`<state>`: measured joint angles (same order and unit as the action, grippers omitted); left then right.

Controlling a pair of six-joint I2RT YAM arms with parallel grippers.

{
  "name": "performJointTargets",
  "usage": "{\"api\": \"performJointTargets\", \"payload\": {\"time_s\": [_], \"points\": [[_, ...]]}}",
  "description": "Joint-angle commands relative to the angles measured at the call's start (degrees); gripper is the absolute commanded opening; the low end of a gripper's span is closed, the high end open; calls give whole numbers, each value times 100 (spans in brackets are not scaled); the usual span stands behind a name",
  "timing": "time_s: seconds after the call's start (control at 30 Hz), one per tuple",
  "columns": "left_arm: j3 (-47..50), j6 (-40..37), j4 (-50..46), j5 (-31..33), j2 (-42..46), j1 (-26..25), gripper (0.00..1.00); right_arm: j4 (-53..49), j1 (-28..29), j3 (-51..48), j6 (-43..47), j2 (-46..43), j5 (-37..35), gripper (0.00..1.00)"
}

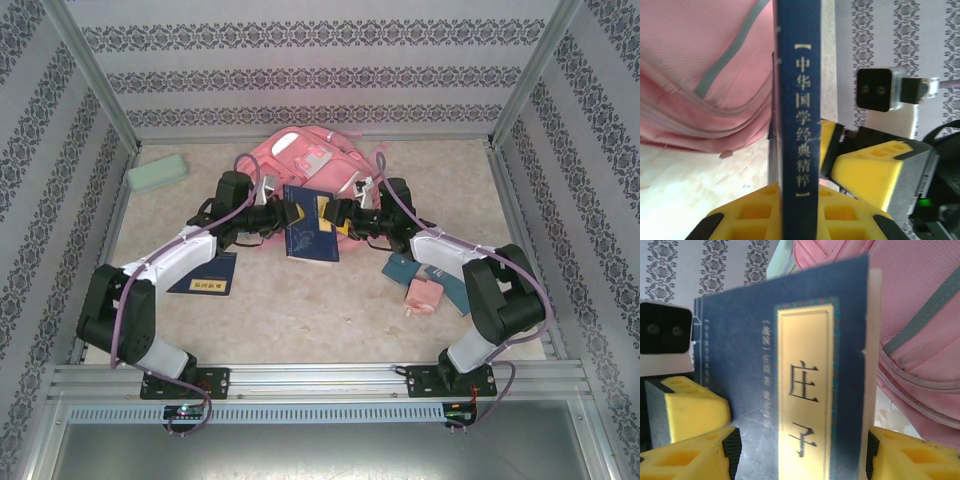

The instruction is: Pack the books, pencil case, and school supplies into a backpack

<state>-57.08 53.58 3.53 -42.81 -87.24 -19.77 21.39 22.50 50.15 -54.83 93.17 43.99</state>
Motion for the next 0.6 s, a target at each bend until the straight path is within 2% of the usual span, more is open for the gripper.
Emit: {"api": "performJointTargets", "payload": {"time_s": [0.0,0.2,0.33,0.4,0.5,0.57], "points": [[-379,88,665,-506,-108,94,0,462,-98,-119,-276,220,441,67],[-536,255,935,-738,-299,109,0,775,-189,-93,-511,545,608,69],[-597,333,1097,-830,-409,111,0,1567,-265,-104,-1060,791,831,70],[-602,387,1180,-873,-496,113,0,2208,-289,-118,-1470,922,996,70],[-625,390,1216,-903,-634,117,0,3926,-348,-129,-2607,1270,1274,69],[-659,340,1157,-896,-709,120,0,4836,-398,-88,-3333,1510,1396,64]]}}
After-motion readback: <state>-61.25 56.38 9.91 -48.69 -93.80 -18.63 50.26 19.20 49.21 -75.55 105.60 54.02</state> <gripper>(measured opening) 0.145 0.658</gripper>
